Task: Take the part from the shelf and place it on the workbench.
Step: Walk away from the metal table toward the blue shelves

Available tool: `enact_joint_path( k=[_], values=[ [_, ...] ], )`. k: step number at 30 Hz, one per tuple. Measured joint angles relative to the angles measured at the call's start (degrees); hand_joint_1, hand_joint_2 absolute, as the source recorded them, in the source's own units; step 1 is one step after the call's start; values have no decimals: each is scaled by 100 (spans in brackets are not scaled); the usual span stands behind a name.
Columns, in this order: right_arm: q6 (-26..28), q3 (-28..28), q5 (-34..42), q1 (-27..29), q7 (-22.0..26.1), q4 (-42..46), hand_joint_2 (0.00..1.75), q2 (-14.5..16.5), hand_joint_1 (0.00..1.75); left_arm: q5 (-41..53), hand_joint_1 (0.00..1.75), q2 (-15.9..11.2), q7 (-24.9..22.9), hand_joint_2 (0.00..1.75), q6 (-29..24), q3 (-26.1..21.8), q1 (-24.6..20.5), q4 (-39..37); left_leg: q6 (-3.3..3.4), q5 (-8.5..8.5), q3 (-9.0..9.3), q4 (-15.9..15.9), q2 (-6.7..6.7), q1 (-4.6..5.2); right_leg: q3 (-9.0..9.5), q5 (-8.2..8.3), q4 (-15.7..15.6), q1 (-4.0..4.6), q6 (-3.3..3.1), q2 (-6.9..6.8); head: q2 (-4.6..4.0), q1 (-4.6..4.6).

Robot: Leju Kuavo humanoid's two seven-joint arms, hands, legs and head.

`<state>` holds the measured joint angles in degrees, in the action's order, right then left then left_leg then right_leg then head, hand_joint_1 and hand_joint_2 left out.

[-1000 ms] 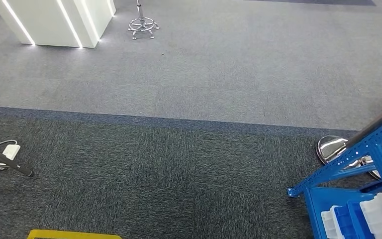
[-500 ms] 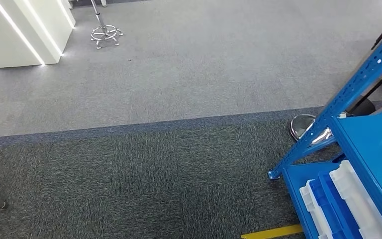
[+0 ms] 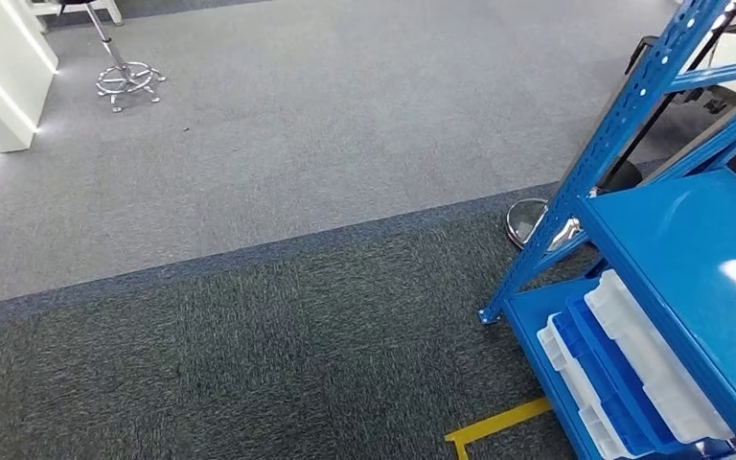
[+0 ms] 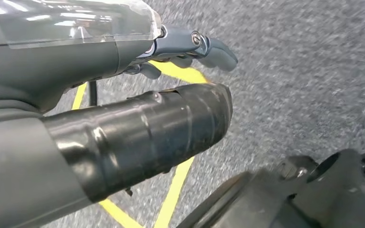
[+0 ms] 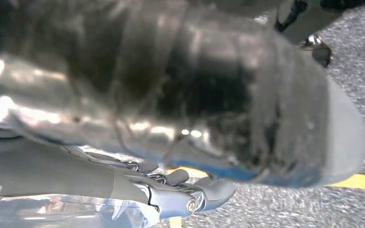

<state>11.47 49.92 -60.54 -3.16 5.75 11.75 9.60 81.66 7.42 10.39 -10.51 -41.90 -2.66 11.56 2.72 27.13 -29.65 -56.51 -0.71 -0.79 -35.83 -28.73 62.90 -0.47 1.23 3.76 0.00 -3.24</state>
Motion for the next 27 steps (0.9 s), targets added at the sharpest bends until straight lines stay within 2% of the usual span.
enact_joint_path(
  k=[1, 2, 3, 4, 5, 6, 8, 9, 10, 12, 13, 14, 16, 17, 18, 19, 20, 21, 22, 24, 25, 26, 27],
  values=[
    [-2, -1, -9, -6, 7, -1, 0, 0, 0, 0, 0, -1, 7, 0, 14, -1, 11, 0, 20, -5, -4, 9, 75, 15, -168, -199, 343, 6, 14, -161, 0, -8],
    [-3, -3, -18, -11, 14, -1, 0, 0, 0, 0, 0, -1, 7, 0, 22, -1, 22, 0, 32, -4, -10, 8, 159, 24, -351, -378, 722, -5, 33, -249, 0, -13],
    [-4, -8, -27, -11, 21, -2, 0, 0, 0, 0, 0, -1, 3, 0, 26, -2, 29, 0, 32, 3, -15, 5, 242, 30, -484, -474, 1008, -20, 54, -290, 0, -13],
    [-4, -14, -37, -7, 24, -3, 0, 0, 0, 0, 0, -1, -2, 0, 26, -2, 35, 0, 28, 12, -16, 1, 320, 32, -525, -465, 1112, -39, 74, -313, 0, -13],
    [-4, -20, -45, 0, 26, -3, 0, 0, 0, 0, 0, 1, -5, 0, 26, -2, 34, 0, 17, 23, -12, -4, 391, 31, -457, -357, 1004, -59, 90, -339, 0, -14],
    [-4, -25, -55, 5, 26, -4, 0, 0, 0, 0, 0, 2, -16, 0, 26, -2, 30, 0, 0, 39, -2, -11, 456, 27, -272, -175, 674, -74, 98, -395, 0, -14],
    [-11, -30, -68, 1, 26, -4, 0, 0, 0, 0, 0, 4, -52, 0, 24, -2, 26, 0, -61, 88, 28, -38, 566, 39, 152, 114, -111, -69, 71, -659, 0, -12],
    [-15, -32, -72, -6, 26, -4, 0, 0, 0, 0, 0, 4, -74, 0, 23, -2, 25, 0, -99, 115, 43, -50, 615, 49, 283, 178, -353, -54, 43, -751, 0, -9],
    [-19, -33, -74, -11, 26, -4, 0, 0, 0, 0, 0, 3, -88, 0, 20, -2, 20, 0, -137, 136, 63, -59, 658, 62, 326, 183, -446, -35, 13, -800, 0, -7],
    [-21, -34, -76, -7, 26, -4, 0, -1, 0, 0, 0, 2, -98, 0, 14, -2, -7, 0, -203, 160, 111, -55, 751, 62, 318, 188, -446, -17, -48, -683, 0, -2],
    [-20, -34, -78, -5, 25, -4, 0, 0, 0, 0, 0, 2, -98, 0, 9, -2, -20, 0, -237, 200, 122, -86, 704, 48, 321, 202, -464, -25, -83, -624, 0, -2],
    [-19, -34, -79, -7, 22, -4, 0, 1, 0, 0, 0, 2, -97, 0, 4, -2, -26, 0, -266, 294, 84, -201, 589, 29, 326, 219, -485, -37, -127, -560, 0, 0],
    [-18, -36, -83, -20, 16, -4, 0, 3, 0, 0, 0, 3, -94, 0, -6, -2, -17, -1, -312, 649, -173, -779, 265, -3, 328, 246, -511, -55, -193, -433, 0, 4],
    [-18, -36, -84, -24, 13, -4, 0, 3, 0, 0, 0, 4, -93, 0, -9, -2, -5, -1, -324, 845, -373, -1195, 175, -7, 321, 249, -508, -49, -211, -362, 0, 7],
    [-19, -37, -85, -25, 11, -4, 0, 4, 0, 0, 0, 5, -93, 0, -9, -1, 8, -2, -332, 979, -556, -1561, 140, -8, 316, 250, -504, -42, -218, -287, 0, 6],
    [-20, -37, -87, -22, 10, -5, 0, 4, 0, 0, 0, 5, -93, 0, -9, -1, 21, -2, -335, 1014, -681, -1787, 127, -8, 314, 250, -496, -34, -222, -207, 0, 6],
    [-21, -38, -91, -17, 10, -6, 0, 4, 0, 0, 0, 6, -94, 0, -9, 0, 32, -2, -332, 937, -718, -1814, 123, -8, 313, 249, -485, -31, -222, -126, 0, 6],
    [-24, -39, -98, -12, 9, -7, 0, 4, 0, 0, 0, 6, -94, 0, -9, 0, 36, -2, -323, 755, -648, -1612, 115, -9, 313, 245, -470, -31, -219, -47, 0, 6],
    [-28, -41, -108, -8, 9, -8, 0, 4, 0, 0, 0, 6, -94, 0, -10, 0, 35, -1, -312, 511, -501, -1247, 75, -13, 313, 239, -453, -33, -211, 29, 0, 7],
    [-45, -53, -133, -9, 9, -9, 0, 5, 0, 0, 0, 5, -92, 0, -11, -1, 27, -1, -283, 187, -183, -492, -168, -25, 295, 226, -412, -37, -172, 159, 0, 6],
    [-51, -63, -144, -13, 9, -9, 0, 5, 0, 0, 0, 5, -91, 0, -14, -1, 23, -2, -269, 127, -99, -280, -274, -26, 275, 229, -400, -39, -138, 216, 0, 4],
    [-49, -72, -151, -15, 9, -10, 0, 6, 0, 0, 0, 5, -88, 0, -16, -1, 20, -2, -252, 132, -68, -200, -334, -18, 255, 240, -398, -42, -100, 266, 0, 3],
    [-33, -78, -155, -12, 9, -11, 0, 12, 0, 0, 0, 5, -85, 0, -19, -1, 16, -2, -233, 120, -71, -186, -302, -2, 235, 257, -404, -41, -57, 319, 0, 2]
  ],
)
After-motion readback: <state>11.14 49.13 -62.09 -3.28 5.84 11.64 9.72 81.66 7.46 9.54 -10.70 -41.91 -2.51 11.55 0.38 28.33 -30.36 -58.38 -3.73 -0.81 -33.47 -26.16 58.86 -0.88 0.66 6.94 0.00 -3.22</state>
